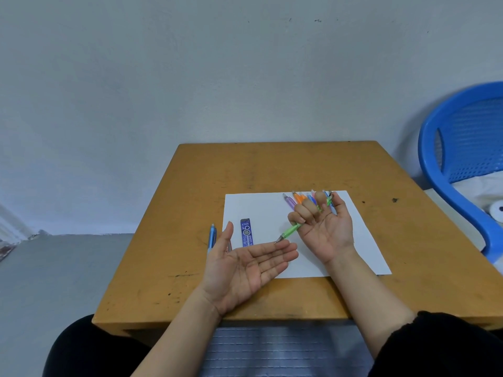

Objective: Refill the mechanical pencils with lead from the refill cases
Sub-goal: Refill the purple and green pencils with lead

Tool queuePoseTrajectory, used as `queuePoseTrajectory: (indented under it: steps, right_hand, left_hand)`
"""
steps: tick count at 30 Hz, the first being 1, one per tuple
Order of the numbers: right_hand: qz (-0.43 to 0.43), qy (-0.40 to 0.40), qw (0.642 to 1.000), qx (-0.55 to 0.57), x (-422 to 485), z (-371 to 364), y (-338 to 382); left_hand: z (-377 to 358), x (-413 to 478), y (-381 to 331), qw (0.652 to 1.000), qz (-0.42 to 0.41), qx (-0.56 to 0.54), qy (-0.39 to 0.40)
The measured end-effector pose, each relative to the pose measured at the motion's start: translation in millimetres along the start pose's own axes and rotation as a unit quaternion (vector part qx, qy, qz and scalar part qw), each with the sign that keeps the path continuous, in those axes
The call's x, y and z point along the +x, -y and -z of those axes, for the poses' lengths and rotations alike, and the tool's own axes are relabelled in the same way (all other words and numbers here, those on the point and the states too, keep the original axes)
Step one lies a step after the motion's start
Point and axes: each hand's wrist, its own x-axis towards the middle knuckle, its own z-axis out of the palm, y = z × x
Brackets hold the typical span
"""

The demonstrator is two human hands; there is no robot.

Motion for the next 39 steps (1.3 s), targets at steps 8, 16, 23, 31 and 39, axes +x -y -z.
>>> queuePoseTrajectory:
  steps: [8, 16, 23, 31, 39]
  right_hand:
    - [0.004, -0.004, 1.000, -0.008, -2.2, -2.0, 0.4]
    - [-0.001, 0.006, 1.000, 0.002, -0.8, 1.8, 0.8]
    - [-0.008, 0.015, 1.000, 0.004, 0.8, 3.7, 1.1]
    - [-0.018, 0.032, 0.999, 0.004, 1.9, 7.3, 1.4]
    - [-0.026, 0.041, 0.999, 0.008, 2.8, 9.4, 1.8]
  left_hand:
    - [0.4, -0.7, 0.0, 1.000, -0.002, 0.015, 0.015]
    - [1.3, 0.2, 1.1, 1.000, 0.000, 0.012, 0.005]
    - [0.6, -0.1, 1.2, 1.000, 0.002, 0.012, -0.001]
    - [0.5, 0.0, 1.0, 1.000, 0.002, 0.013, -0.002]
    - [3.1, 0.2, 0.5, 1.000, -0.004, 0.020, 0.019]
